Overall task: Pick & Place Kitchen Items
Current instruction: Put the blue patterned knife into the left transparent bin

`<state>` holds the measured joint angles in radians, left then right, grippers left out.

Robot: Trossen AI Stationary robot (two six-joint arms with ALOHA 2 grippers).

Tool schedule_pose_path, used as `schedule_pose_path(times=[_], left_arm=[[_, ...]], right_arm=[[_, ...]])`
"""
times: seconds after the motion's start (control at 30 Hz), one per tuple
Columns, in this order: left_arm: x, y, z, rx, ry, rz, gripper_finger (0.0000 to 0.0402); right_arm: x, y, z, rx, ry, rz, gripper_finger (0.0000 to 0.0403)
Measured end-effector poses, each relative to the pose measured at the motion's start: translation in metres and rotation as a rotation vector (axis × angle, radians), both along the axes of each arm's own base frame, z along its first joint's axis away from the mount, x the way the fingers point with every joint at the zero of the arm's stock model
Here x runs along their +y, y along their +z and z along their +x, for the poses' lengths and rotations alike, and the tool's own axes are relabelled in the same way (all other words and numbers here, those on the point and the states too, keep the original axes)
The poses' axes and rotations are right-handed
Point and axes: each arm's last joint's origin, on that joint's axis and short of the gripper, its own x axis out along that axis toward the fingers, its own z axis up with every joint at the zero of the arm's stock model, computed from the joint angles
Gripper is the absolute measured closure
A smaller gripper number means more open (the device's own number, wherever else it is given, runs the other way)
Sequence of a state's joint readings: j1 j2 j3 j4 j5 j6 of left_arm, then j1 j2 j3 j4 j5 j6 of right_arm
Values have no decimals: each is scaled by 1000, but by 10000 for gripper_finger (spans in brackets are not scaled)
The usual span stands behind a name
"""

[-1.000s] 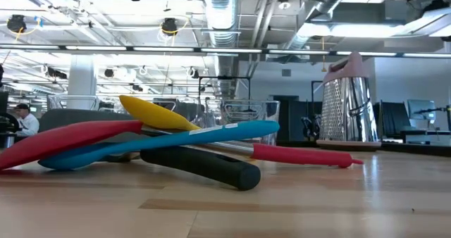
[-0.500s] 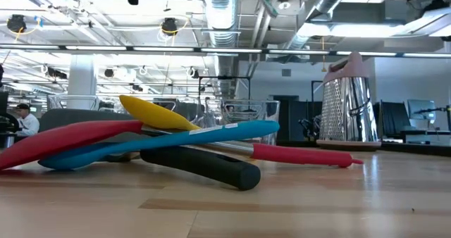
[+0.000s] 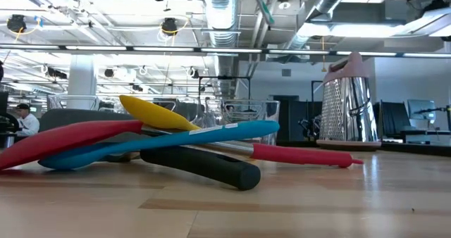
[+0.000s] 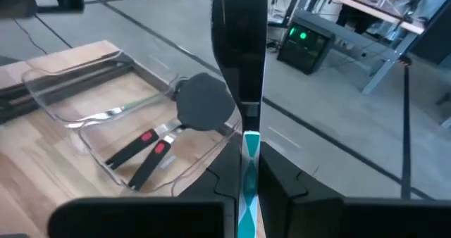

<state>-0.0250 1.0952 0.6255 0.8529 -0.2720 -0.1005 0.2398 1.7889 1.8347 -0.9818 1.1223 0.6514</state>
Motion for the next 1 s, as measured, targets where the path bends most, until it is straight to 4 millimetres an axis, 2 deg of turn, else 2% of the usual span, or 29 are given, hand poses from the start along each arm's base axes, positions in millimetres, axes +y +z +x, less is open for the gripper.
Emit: schedule_pose_path(times=[0.17,0.37,0.83,1.0], left_arm=[[0,7,20,29,34,86,276],[3,5,44,91,136,128,257],[15,15,80,75,138,109,247],[25,9,88,73,108,38,247]], right_arm=[[1,-14,2,21,-3,-13,384],[5,-18,1,19,-29,-74,384],[7,-18,0,59,-9,-101,384],[7,-18,0,60,-9,-101,384]])
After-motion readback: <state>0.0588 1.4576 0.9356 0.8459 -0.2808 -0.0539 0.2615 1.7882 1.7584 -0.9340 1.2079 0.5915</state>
